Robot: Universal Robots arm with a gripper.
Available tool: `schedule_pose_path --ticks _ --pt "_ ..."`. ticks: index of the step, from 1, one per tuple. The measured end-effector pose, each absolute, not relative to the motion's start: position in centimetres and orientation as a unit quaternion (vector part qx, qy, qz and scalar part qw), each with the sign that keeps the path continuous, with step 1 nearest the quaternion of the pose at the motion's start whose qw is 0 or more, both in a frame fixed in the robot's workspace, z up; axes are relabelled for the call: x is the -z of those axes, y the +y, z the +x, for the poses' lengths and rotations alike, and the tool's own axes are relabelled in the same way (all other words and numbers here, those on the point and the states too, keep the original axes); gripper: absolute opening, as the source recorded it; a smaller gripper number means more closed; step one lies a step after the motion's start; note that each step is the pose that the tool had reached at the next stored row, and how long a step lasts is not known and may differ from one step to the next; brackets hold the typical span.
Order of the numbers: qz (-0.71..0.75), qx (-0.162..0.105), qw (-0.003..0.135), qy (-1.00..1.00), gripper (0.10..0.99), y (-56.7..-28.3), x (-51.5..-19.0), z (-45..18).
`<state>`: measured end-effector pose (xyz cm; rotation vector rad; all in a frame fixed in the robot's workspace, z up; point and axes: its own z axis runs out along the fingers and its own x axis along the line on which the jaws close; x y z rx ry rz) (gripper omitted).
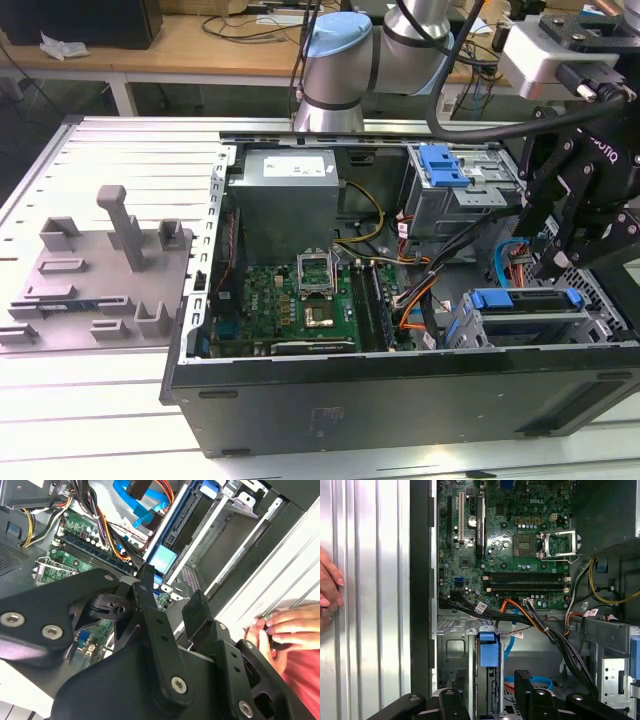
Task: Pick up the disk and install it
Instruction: 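Insert the first disk wire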
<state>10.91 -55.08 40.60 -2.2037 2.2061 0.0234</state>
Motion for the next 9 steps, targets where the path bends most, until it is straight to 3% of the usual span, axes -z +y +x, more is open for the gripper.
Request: schedule_pose_path --ticks 3,5,9 --pt "-0.707 -0.005 0.009 0.707 0.502 -54.7 -40.6 10.9" --pt "-0.707 0.014 -0.01 0.707 0.502 -52.7 -40.6 10.9" --pt "-0.706 0.026 -0.021 0.707 0.502 -49.9 -40.6 10.9"
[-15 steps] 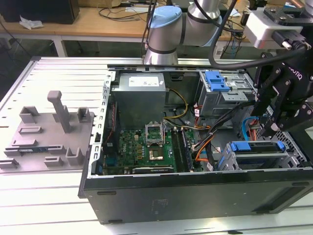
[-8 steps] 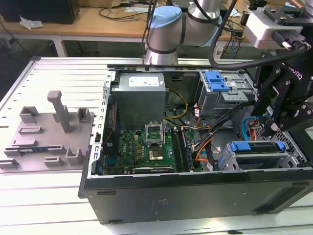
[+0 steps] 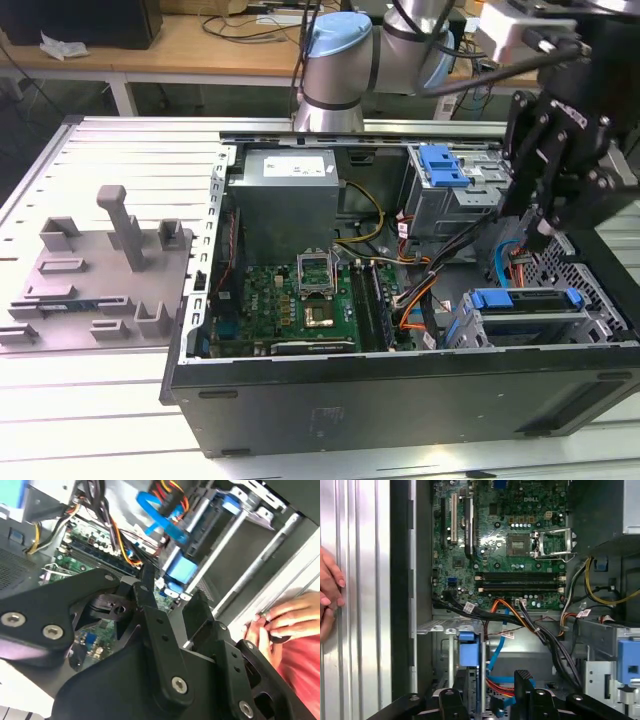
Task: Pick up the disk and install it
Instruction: 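Insert the first disk wire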
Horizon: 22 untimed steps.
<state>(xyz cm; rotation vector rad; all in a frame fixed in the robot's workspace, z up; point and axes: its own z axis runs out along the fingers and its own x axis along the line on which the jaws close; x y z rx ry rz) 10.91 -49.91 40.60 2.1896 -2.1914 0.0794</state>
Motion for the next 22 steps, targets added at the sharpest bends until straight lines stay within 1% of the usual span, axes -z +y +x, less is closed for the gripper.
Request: schedule_pose_path --ticks 2,5,6,7,8,10,15,17,19,20,22 --pt "0.705 -0.057 0.053 -0.705 0.502 -49.1 -40.6 10.9" --pt "0.702 -0.089 0.085 -0.702 0.502 -48.4 -40.6 10.9" --pt "0.7 -0.105 0.101 -0.7 0.502 -47.7 -40.6 10.9" --pt "0.698 -0.116 0.112 -0.698 0.502 -47.1 -40.6 10.9" --pt "0.696 -0.124 0.12 -0.696 0.502 -46.4 -40.6 10.9" --pt "0.696 -0.127 0.122 -0.696 0.502 -45.7 -40.5 10.9" --pt "0.684 -0.126 0.123 -0.708 0.502 -45.6 -40.5 10.9" --pt "0.666 -0.124 0.126 -0.725 0.502 -45.5 -40.2 10.9" --pt "0.66 -0.153 0.153 -0.719 0.502 -43.9 -40.1 10.9" --pt "0.658 -0.165 0.164 -0.716 0.502 -42.8 -40.0 10.9" --pt "0.657 -0.168 0.167 -0.716 0.502 -41.8 -39.7 10.9"
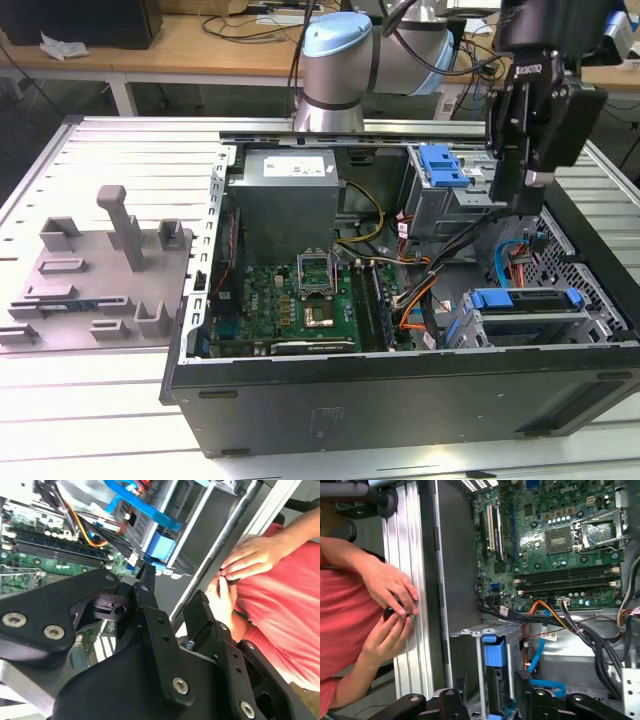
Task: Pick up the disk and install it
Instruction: 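Insert the first disk wire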
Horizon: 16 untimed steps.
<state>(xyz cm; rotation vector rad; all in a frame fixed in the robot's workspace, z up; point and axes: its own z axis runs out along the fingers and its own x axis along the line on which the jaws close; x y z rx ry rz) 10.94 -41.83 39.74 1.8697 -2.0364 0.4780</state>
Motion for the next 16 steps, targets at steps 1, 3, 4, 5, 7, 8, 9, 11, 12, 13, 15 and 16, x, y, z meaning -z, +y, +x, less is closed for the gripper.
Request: schedule_pose_path --ticks 1,3,4,5,7,8,9,11,12,13,15,16 --pt "0.657 -0.169 0.168 -0.715 0.502 -41.4 -39.6 11.0" --pt "0.657 -0.168 0.168 -0.715 0.502 -41.0 -39.2 11.6" --pt "0.657 -0.168 0.169 -0.715 0.502 -41.0 -39.1 12.0" --pt "0.658 -0.166 0.17 -0.715 0.502 -41.0 -38.9 12.7" --pt "0.658 -0.166 0.171 -0.715 0.502 -41.0 -38.6 14.6" --pt "0.658 -0.166 0.171 -0.715 0.502 -41.0 -38.5 15.1" --pt "0.658 -0.166 0.172 -0.714 0.502 -40.9 -38.4 15.6" --pt "0.656 -0.171 0.176 -0.713 0.502 -40.7 -38.3 16.3" --pt "0.656 -0.174 0.179 -0.713 0.502 -40.5 -38.3 16.5" --pt "0.655 -0.177 0.181 -0.712 0.502 -40.3 -38.3 16.5" --pt "0.651 -0.182 0.182 -0.714 0.502 -39.8 -38.1 16.5" --pt "0.649 -0.182 0.182 -0.716 0.502 -39.7 -38.0 16.5"
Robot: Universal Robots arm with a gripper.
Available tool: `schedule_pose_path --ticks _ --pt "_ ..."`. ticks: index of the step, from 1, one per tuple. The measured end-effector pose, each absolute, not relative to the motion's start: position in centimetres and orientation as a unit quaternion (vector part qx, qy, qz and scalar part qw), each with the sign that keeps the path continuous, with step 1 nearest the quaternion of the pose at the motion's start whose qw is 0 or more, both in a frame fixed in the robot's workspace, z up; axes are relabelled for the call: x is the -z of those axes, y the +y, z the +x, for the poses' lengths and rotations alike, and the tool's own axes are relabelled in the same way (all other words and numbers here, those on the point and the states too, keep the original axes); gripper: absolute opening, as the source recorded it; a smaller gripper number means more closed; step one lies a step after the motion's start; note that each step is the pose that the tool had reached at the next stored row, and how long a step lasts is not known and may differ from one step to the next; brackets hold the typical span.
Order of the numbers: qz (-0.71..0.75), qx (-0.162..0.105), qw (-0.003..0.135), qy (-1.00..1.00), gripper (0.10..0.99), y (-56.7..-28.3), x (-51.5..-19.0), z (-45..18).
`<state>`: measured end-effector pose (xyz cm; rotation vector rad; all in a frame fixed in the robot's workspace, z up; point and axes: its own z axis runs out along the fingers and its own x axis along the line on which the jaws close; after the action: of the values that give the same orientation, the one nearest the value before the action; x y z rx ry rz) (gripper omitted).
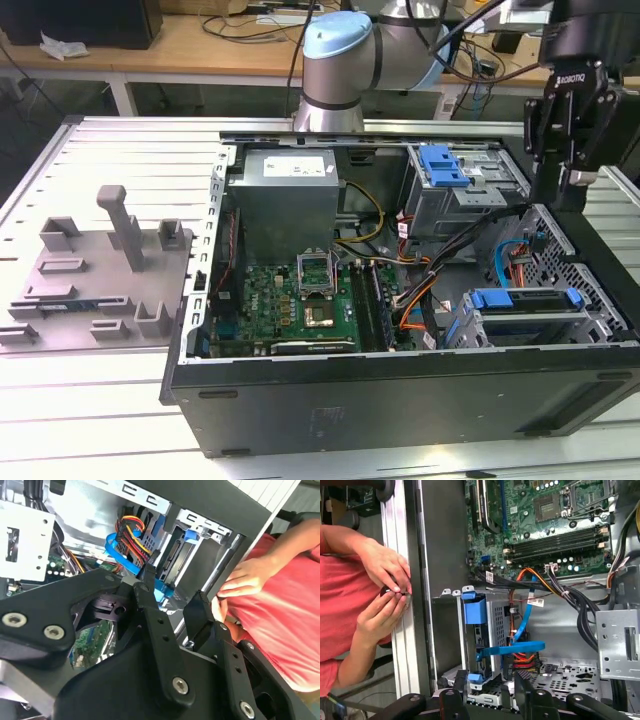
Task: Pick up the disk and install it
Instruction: 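Insert the first disk wire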
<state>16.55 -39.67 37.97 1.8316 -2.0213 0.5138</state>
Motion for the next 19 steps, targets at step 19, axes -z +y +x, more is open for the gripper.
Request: schedule_pose_path --ticks 19 --pt "0.634 -0.185 0.179 -0.729 0.349 -39.7 -35.1 17.5"
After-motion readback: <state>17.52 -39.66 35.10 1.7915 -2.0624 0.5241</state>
